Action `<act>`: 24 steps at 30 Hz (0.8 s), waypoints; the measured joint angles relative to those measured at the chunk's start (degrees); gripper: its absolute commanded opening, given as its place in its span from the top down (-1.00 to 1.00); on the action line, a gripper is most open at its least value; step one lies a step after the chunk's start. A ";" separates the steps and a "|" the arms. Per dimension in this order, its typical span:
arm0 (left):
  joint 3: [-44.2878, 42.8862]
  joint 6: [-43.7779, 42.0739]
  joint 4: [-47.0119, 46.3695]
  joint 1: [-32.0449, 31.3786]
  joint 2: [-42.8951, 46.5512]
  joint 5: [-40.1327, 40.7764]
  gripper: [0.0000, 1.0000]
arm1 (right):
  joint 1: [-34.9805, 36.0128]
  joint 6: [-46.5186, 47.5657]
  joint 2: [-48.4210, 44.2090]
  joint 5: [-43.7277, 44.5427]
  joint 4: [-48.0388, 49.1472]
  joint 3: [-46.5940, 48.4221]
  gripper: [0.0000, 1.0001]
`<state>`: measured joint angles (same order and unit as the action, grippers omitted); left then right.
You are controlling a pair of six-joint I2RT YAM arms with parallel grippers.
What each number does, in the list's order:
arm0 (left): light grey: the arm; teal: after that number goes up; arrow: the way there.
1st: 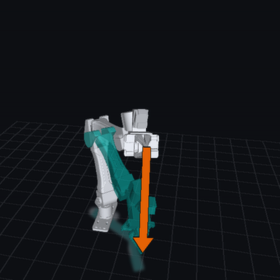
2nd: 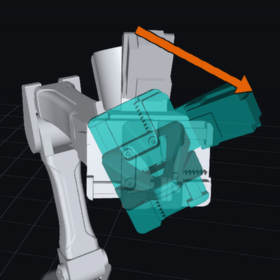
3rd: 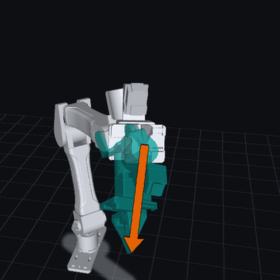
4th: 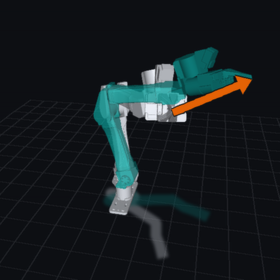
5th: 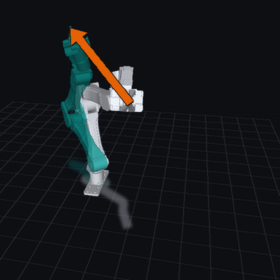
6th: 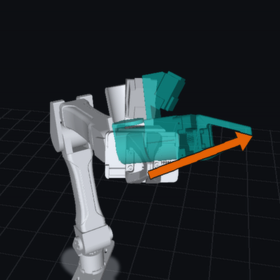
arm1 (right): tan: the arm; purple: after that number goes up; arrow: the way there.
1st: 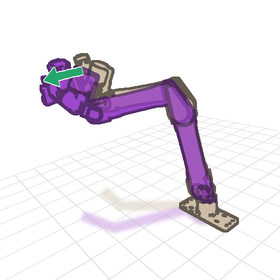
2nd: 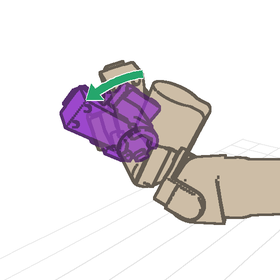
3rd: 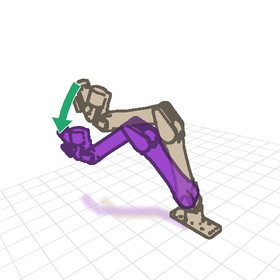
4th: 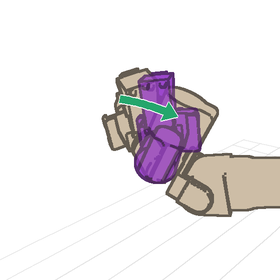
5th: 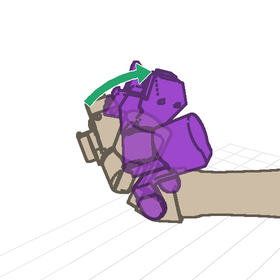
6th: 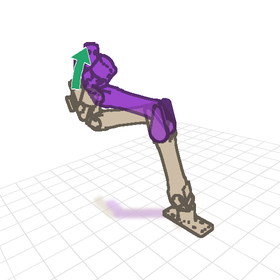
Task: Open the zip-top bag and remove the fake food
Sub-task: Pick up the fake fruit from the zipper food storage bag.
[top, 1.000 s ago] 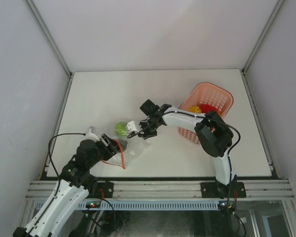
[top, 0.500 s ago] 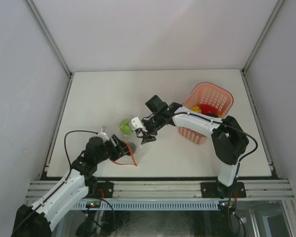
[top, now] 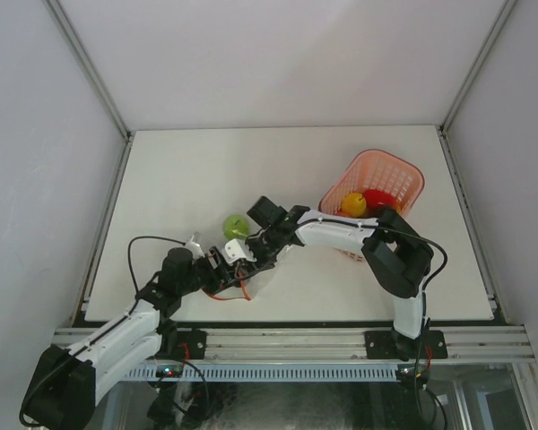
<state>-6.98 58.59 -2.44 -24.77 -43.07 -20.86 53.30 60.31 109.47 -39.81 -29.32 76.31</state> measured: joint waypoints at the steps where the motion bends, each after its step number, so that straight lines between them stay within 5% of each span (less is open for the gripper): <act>1: 0.20 -0.13 -0.09 0.07 -0.37 0.00 -0.57 | 0.22 0.20 0.13 0.52 -0.02 0.00 0.32; 6: 0.52 -0.59 -0.31 0.07 -1.66 0.07 -0.67 | 1.40 1.16 0.90 1.90 -0.33 0.00 0.43; 14: 0.52 -0.76 -1.68 0.07 -3.04 0.07 -0.56 | 1.99 2.32 1.25 3.72 -1.88 0.44 0.79; 19: 0.57 -1.27 -1.70 0.17 -3.72 0.44 -0.33 | 1.97 1.86 1.36 3.96 -2.58 1.46 0.92; 24: 0.57 -1.40 -2.14 0.20 -3.91 0.57 0.18 | 1.97 1.44 1.36 4.22 -2.99 1.75 0.92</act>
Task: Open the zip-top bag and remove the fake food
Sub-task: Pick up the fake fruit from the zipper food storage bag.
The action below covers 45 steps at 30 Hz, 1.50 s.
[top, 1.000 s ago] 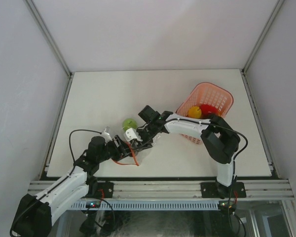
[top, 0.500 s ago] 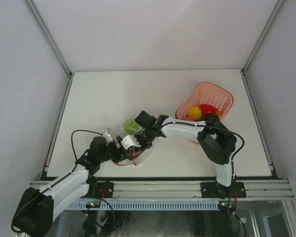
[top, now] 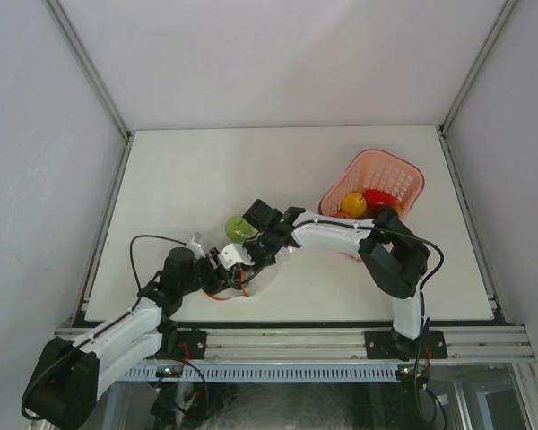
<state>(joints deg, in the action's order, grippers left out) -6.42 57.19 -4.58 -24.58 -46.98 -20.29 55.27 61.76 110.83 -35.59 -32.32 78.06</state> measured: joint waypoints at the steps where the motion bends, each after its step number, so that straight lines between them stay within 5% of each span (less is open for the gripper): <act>1: 0.00 -0.04 0.07 0.00 0.07 0.02 0.24 | 0.00 -0.07 0.00 0.00 0.00 0.00 0.92; 17: -0.20 -0.48 15.74 0.00 19.93 5.11 0.29 | -1.57 -2.89 4.87 5.66 0.52 2.58 0.88; 31: -0.74 2.91 20.70 0.00 25.49 4.63 0.33 | -3.04 -4.59 5.46 7.54 -0.13 4.28 0.86; 45: -10.01 3.80 33.14 -0.02 29.66 5.81 0.36 | -6.12 -7.19 7.91 11.63 -0.44 6.01 0.82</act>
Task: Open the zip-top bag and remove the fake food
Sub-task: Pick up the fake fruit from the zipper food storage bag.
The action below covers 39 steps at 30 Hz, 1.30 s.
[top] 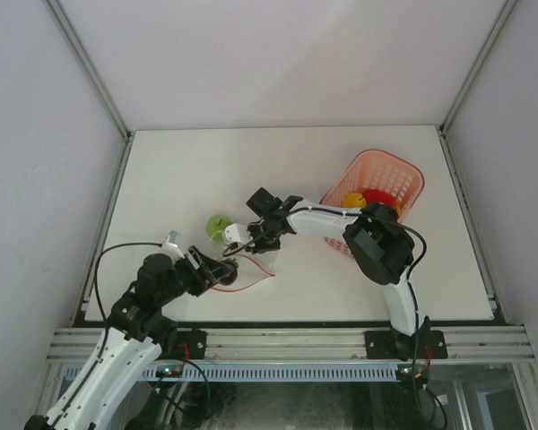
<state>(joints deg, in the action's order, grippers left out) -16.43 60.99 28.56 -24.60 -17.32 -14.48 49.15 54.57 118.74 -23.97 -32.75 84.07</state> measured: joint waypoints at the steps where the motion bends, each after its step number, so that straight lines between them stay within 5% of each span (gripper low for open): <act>1: -0.72 -0.15 0.92 0.00 0.46 0.24 0.36 | -0.22 -0.22 0.00 -0.04 0.00 0.00 0.78; 7: -4.87 -2.23 4.92 0.00 1.27 0.33 0.37 | -1.88 -2.62 -1.55 -3.48 -0.94 0.00 0.17; 15: -8.02 -5.70 5.46 0.00 1.79 -1.01 0.38 | -3.65 -4.46 -14.88 -12.92 -2.01 0.17 -0.23; 20: -7.85 -6.10 -2.03 -0.02 1.84 -4.87 0.39 | -6.34 -3.58 -22.64 -23.32 -5.57 0.87 -0.99; 28: -6.01 -2.86 -26.71 -0.02 -6.27 -14.25 0.40 | -11.58 -1.42 -28.81 -39.34 -12.09 2.47 -1.00; 39: -6.03 1.68 -44.83 -2.40 -16.85 -17.64 0.40 | -7.65 -6.93 -29.29 -40.54 -11.74 3.76 -1.00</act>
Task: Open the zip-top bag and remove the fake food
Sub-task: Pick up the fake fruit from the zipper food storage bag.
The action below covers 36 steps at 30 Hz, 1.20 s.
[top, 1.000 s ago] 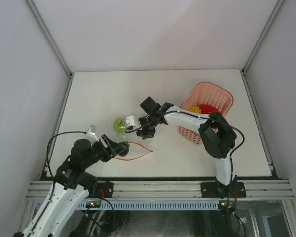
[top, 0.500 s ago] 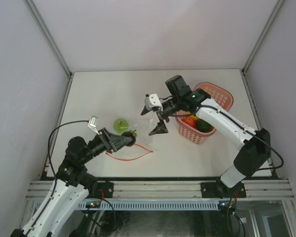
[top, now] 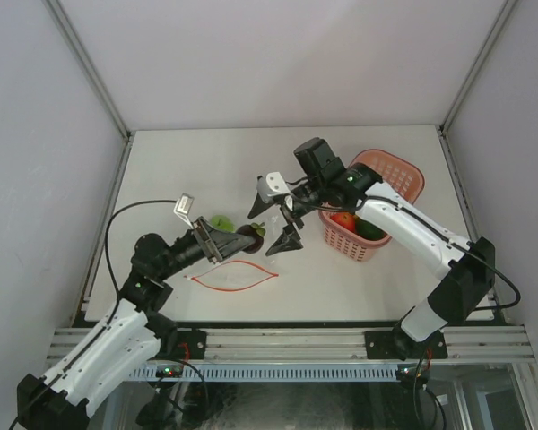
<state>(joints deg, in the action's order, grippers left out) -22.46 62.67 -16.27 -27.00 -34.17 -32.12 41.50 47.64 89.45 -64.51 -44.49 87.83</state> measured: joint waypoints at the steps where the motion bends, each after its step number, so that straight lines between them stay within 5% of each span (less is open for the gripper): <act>1: 0.00 0.22 -0.76 -0.68 -0.55 0.15 0.40 | 0.55 -0.52 0.00 0.48 0.17 0.00 -1.00; 6: 0.00 0.98 -2.95 -2.93 -2.29 0.20 0.40 | 2.69 -1.86 0.00 2.27 0.52 0.07 -0.93; 19: 0.00 2.84 -5.73 -3.28 -2.60 0.22 0.28 | 5.20 -1.51 0.22 5.84 0.44 1.92 -0.10; 25: 0.00 3.37 -6.01 -3.26 -3.04 0.17 -0.20 | 5.20 -1.90 0.24 6.60 0.50 1.95 0.25; 32: 0.00 4.66 -6.91 -3.26 -2.78 0.52 -0.97 | 4.59 -3.04 0.24 6.10 1.01 2.01 0.33; 36: 0.02 5.79 -8.50 -3.26 -2.03 0.90 -1.00 | 3.30 -4.22 0.24 5.11 1.09 2.01 0.36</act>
<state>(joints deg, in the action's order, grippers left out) -22.44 68.47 -24.77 -30.26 -36.21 -31.22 44.80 43.42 89.69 -59.40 -43.40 89.84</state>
